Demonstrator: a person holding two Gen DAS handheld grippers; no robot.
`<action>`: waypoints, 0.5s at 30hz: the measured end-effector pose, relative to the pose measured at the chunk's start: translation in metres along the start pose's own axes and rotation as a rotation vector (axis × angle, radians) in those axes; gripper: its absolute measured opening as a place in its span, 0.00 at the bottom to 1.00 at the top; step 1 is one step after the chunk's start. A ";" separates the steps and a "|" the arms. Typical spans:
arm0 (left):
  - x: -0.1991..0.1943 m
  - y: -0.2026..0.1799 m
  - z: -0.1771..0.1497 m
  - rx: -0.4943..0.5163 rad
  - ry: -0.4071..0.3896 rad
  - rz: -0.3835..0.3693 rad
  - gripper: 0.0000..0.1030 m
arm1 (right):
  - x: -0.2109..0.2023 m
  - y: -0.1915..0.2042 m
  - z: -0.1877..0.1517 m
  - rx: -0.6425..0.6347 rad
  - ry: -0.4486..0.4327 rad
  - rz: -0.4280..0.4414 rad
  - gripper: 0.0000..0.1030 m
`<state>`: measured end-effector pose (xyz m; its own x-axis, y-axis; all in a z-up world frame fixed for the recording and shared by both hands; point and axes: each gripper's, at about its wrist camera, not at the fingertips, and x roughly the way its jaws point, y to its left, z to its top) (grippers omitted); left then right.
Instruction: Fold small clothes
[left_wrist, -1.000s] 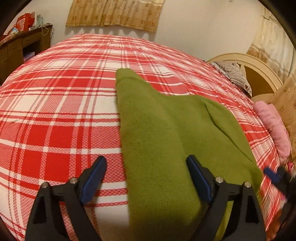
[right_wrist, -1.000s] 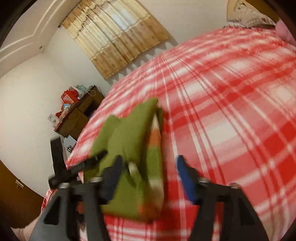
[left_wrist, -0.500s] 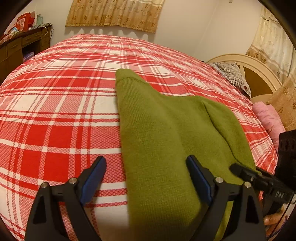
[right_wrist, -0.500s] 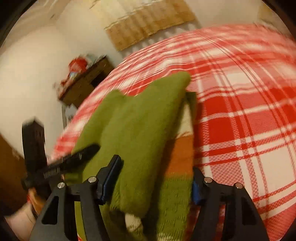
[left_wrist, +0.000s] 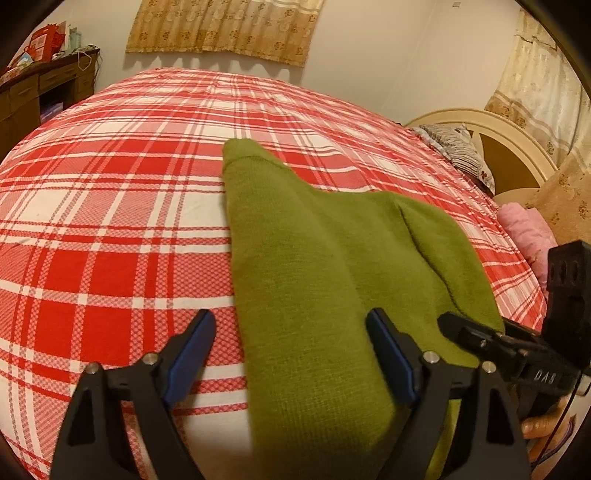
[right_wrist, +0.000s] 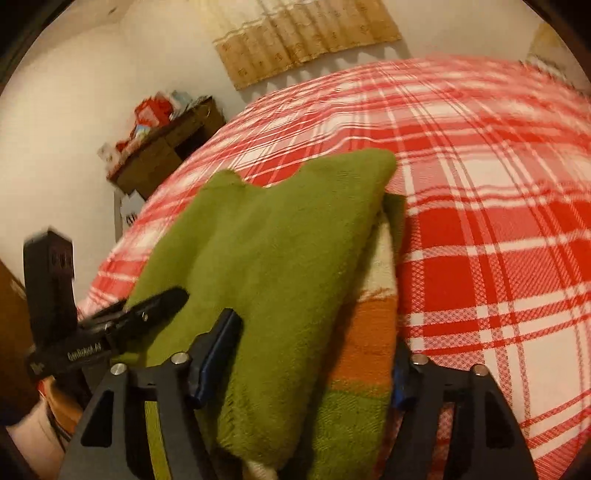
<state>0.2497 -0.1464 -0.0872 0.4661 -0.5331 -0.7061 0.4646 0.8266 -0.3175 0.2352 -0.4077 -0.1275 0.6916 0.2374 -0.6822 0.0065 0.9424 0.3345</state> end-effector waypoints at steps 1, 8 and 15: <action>0.000 -0.002 0.000 0.007 -0.001 -0.001 0.78 | -0.002 0.002 -0.002 -0.011 -0.014 -0.005 0.51; -0.001 -0.016 -0.001 0.078 -0.020 0.038 0.68 | -0.002 -0.013 -0.005 0.061 -0.046 0.030 0.49; 0.000 -0.028 -0.001 0.129 -0.036 0.117 0.66 | -0.002 -0.022 -0.006 0.127 -0.049 0.079 0.54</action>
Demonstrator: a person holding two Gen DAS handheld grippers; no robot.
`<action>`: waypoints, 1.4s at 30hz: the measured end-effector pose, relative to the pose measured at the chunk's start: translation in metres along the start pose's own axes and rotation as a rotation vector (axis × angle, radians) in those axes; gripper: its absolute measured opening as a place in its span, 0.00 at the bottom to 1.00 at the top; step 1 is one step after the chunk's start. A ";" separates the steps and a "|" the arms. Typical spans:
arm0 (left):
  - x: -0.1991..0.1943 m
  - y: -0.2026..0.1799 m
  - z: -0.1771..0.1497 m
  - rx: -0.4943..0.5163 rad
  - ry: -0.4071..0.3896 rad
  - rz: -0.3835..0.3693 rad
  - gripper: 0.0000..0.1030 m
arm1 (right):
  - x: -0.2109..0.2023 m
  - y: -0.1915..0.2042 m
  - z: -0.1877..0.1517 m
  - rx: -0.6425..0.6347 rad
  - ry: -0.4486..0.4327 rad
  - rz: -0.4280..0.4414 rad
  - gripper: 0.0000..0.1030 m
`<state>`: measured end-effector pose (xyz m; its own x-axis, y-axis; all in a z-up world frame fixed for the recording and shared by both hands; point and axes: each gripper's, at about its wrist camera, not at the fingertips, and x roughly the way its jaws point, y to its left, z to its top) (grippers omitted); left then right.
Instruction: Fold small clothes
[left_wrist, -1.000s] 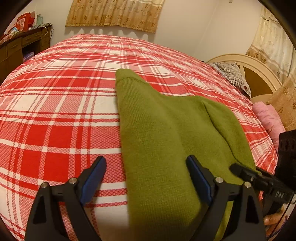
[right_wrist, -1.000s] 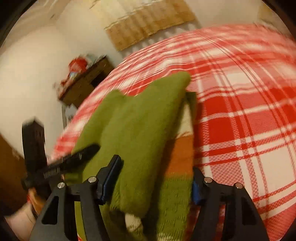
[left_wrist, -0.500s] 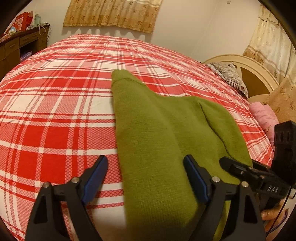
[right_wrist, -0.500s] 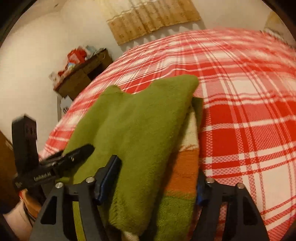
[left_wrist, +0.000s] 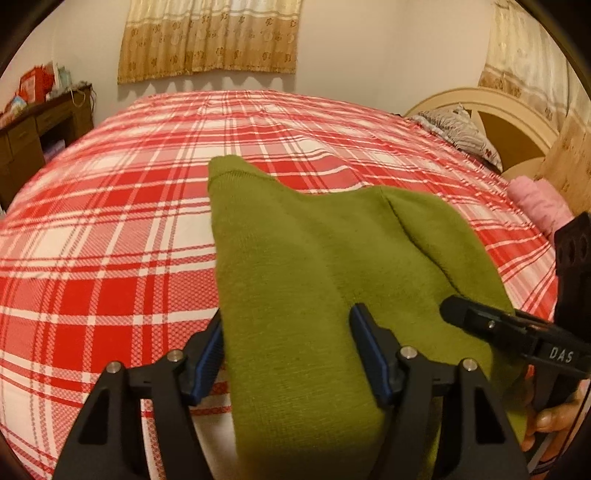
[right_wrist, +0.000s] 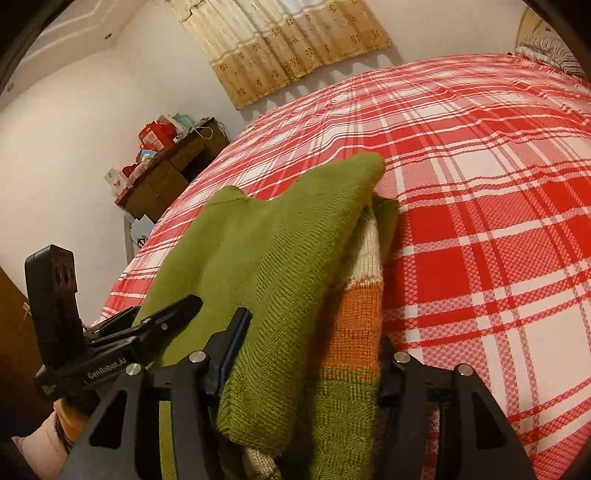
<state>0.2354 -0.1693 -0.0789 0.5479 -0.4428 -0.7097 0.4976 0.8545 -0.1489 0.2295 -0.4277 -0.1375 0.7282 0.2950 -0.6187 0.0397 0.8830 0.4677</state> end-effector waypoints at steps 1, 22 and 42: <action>0.001 -0.001 0.000 0.003 0.000 0.005 0.66 | 0.001 -0.001 0.001 0.004 0.002 0.003 0.55; -0.005 -0.012 0.005 0.033 0.006 0.033 0.40 | -0.001 0.031 0.000 -0.076 0.012 -0.103 0.33; -0.018 -0.019 -0.012 0.020 0.087 -0.028 0.51 | -0.032 0.026 -0.051 0.084 -0.007 -0.063 0.50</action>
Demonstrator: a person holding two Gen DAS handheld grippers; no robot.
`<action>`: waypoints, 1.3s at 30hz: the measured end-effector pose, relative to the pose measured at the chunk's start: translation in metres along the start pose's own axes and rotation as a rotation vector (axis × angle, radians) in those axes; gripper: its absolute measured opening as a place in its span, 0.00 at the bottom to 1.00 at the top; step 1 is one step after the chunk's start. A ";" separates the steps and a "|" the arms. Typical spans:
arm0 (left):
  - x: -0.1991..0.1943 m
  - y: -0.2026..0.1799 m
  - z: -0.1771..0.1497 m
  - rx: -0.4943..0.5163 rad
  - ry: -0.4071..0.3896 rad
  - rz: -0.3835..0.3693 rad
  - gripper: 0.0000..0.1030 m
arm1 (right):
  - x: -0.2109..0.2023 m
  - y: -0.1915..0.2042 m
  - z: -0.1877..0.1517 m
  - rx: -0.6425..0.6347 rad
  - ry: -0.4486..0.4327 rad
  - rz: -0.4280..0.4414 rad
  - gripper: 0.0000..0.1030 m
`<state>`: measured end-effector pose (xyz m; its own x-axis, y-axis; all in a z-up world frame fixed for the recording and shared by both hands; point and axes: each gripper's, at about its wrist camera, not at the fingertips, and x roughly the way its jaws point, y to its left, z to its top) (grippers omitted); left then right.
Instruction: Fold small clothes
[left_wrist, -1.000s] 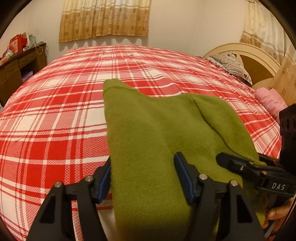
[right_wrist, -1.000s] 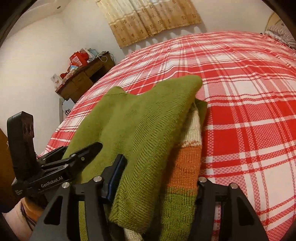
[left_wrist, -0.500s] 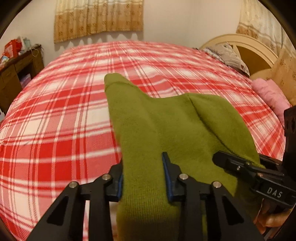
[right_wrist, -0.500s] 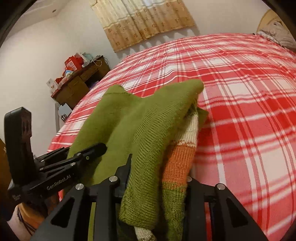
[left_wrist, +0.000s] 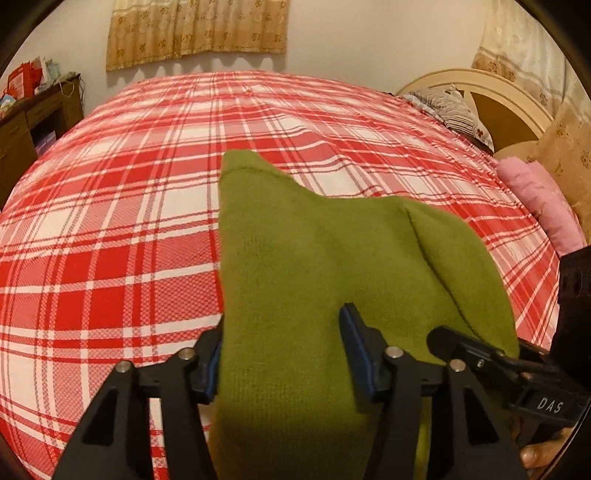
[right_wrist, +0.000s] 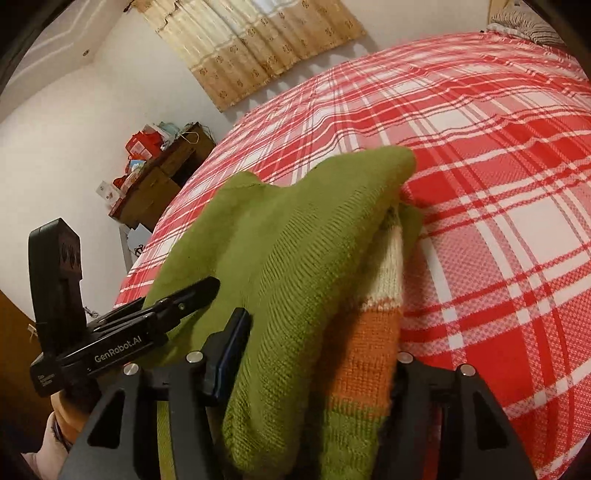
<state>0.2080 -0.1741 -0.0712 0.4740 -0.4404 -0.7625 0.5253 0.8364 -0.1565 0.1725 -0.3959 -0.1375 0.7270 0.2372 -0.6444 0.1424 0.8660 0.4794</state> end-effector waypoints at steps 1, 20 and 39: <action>-0.003 -0.003 -0.001 0.016 -0.012 0.017 0.46 | -0.002 0.005 -0.002 -0.010 -0.009 -0.009 0.43; -0.067 -0.022 -0.034 0.087 -0.086 0.116 0.33 | -0.075 0.066 -0.047 -0.037 -0.152 -0.063 0.34; -0.115 0.022 -0.057 0.021 -0.150 0.167 0.33 | -0.077 0.132 -0.062 -0.098 -0.146 0.010 0.34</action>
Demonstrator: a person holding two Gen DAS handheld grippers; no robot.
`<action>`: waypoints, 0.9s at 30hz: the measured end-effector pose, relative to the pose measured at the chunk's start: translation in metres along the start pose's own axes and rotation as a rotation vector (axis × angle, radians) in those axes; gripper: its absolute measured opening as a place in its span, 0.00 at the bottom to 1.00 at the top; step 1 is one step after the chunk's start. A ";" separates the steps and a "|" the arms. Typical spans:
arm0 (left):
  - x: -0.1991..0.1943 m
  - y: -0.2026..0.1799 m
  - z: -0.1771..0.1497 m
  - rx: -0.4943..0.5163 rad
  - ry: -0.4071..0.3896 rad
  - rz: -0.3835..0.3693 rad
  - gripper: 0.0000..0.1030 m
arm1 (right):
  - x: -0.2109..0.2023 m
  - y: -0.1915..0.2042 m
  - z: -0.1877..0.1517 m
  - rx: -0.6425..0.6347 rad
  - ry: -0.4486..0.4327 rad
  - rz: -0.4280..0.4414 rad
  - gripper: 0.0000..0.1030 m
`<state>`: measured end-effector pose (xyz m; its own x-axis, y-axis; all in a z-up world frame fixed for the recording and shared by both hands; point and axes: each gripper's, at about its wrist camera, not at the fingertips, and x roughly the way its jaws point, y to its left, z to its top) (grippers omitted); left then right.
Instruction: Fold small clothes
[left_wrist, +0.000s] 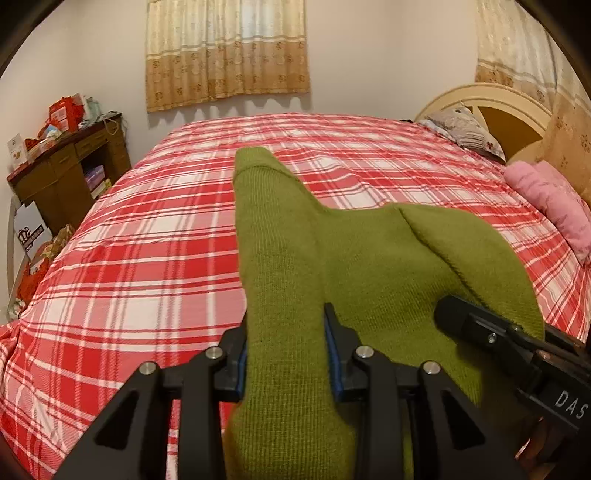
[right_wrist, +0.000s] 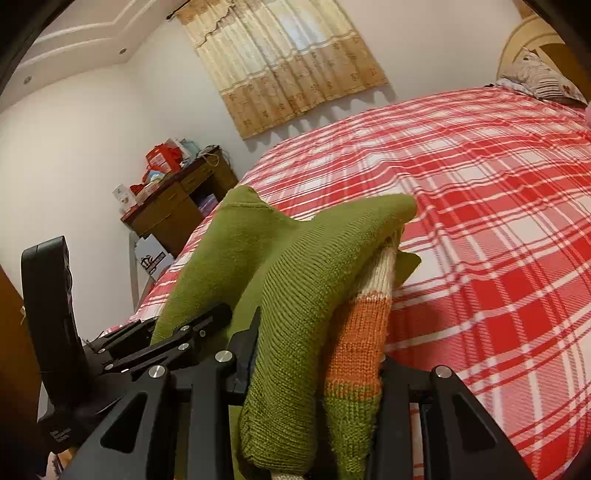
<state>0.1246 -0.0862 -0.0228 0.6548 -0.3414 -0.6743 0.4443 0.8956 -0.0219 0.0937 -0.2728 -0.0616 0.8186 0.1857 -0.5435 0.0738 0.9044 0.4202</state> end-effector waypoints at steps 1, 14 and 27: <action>-0.002 0.004 0.000 -0.005 -0.004 0.005 0.33 | 0.001 0.003 0.000 -0.005 0.001 0.004 0.34; -0.019 0.060 -0.007 -0.092 -0.032 0.057 0.33 | 0.024 0.060 0.003 -0.086 0.027 0.068 0.34; -0.029 0.123 -0.016 -0.184 -0.042 0.128 0.33 | 0.063 0.115 0.001 -0.146 0.078 0.161 0.34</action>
<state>0.1501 0.0389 -0.0176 0.7255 -0.2300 -0.6487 0.2394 0.9680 -0.0754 0.1541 -0.1573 -0.0464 0.7660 0.3566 -0.5349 -0.1424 0.9055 0.3997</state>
